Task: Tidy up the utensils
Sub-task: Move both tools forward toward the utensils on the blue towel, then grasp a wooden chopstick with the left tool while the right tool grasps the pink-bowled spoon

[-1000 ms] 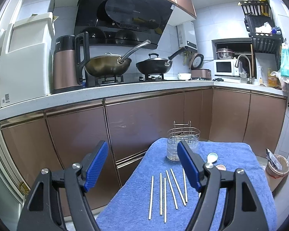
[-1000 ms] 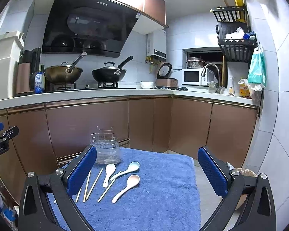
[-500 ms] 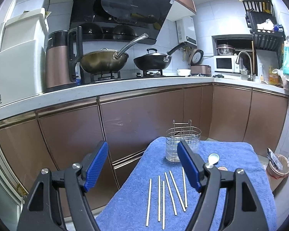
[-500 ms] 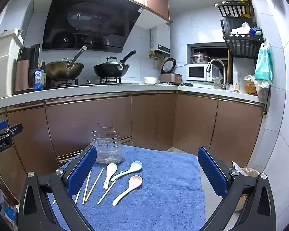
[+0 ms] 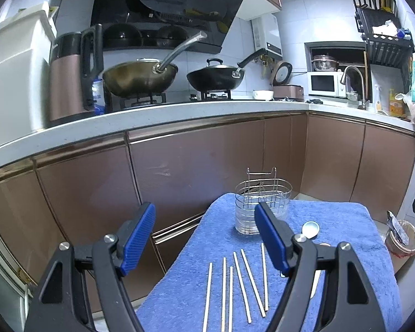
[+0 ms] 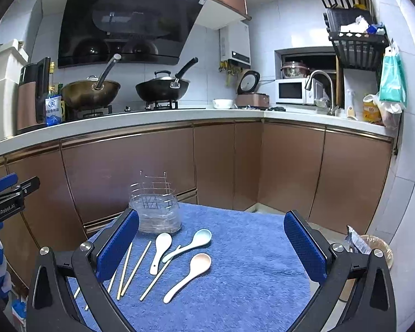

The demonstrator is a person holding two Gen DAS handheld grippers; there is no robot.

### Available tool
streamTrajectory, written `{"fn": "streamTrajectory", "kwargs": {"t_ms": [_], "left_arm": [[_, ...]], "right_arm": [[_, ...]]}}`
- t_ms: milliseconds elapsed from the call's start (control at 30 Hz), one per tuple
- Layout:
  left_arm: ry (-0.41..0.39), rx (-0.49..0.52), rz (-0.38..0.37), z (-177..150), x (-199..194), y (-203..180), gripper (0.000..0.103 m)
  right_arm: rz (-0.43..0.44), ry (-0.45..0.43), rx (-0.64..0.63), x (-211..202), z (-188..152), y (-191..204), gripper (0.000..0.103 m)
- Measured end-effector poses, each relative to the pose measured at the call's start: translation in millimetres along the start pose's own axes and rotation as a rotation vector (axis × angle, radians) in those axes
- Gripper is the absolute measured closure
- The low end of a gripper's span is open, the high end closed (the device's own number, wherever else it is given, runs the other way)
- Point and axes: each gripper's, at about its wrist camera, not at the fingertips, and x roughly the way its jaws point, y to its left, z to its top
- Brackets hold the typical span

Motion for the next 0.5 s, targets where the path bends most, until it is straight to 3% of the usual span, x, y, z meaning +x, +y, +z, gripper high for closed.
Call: {"fn": "streamTrajectory", "kwargs": {"t_ms": [267, 500], "left_arm": [[0.061, -0.021, -0.021, -2, 35, -2, 0.03], [0.189, -0.07, -0.07, -14, 84, 9, 0.03]], "right_arm": [[0.007, 0.052, 0.005, 32, -4, -7, 0.0], [0.063, 0.173, 0.042, 74, -18, -20, 0.006]]}}
